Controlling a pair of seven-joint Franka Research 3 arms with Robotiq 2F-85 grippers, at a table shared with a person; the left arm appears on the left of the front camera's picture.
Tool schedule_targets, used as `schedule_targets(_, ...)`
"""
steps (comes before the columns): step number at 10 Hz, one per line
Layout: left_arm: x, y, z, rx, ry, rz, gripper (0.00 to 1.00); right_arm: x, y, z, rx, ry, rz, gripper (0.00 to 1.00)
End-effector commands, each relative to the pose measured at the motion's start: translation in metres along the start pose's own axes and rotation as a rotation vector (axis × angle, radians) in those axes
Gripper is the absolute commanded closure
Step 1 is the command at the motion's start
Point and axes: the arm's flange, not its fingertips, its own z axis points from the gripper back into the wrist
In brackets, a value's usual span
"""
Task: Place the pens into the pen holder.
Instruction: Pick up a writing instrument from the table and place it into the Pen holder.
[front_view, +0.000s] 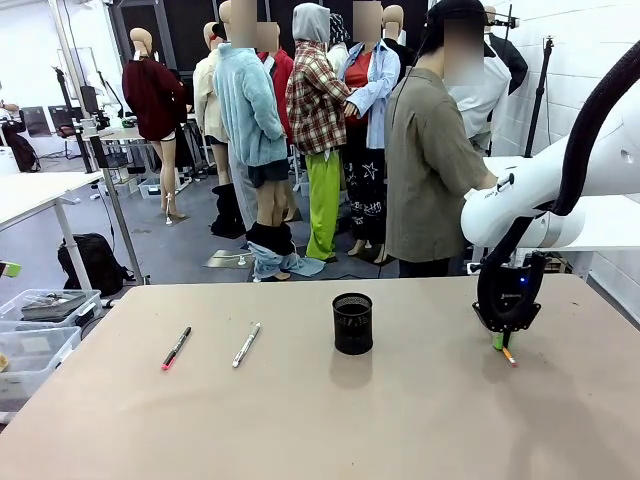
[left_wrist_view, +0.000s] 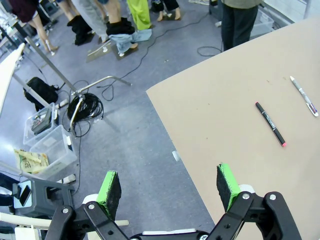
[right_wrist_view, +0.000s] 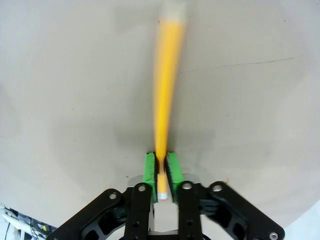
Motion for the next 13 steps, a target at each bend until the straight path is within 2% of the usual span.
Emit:
schedule_targets(1, 0.0, 0.001, -0.002, 0.01, -0.001, 0.018, 0.0, 0.0, 0.013, -0.006, -0.078, 0.003, -0.036, 1.0)
schedule_targets(2, 0.0, 0.001, -0.002, 0.01, -0.001, 0.018, 0.0, -0.001, 0.019, -0.004, -0.132, 0.007, -0.07, 1.0)
schedule_targets(4, 0.0, 0.001, -0.002, 0.01, -0.001, 0.018, 0.0, -0.013, 0.028, 0.009, -0.145, -0.033, -0.024, 1.0)
schedule_targets(6, 0.0, 0.001, -0.002, 0.01, -0.001, 0.018, 0.0, -0.04, 0.025, 0.038, -0.07, -0.136, 0.158, 1.0)
schedule_targets(8, 0.0, 0.001, -0.002, 0.01, -0.001, 0.018, 0.0, -0.062, 0.019, 0.07, 0.038, -0.27, 0.464, 1.0)
schedule_targets(9, 0.0, 0.001, -0.002, 0.01, -0.001, 0.018, 0.0, -0.07, 0.024, 0.086, 0.092, -0.379, 0.634, 1.0)
schedule_targets(11, 0.0, 0.001, -0.002, 0.01, -0.001, 0.018, 0.0, -0.074, 0.048, 0.106, 0.186, -0.579, 0.925, 1.0)
schedule_targets(12, 0.0, 0.001, -0.002, 0.01, -0.001, 0.018, 0.0, -0.064, 0.075, 0.113, 0.234, -0.716, 1.102, 1.0)
schedule_targets(13, 0.0, 0.001, -0.002, 0.01, -0.001, 0.018, 0.0, -0.061, 0.083, 0.114, 0.268, -0.757, 1.153, 1.0)
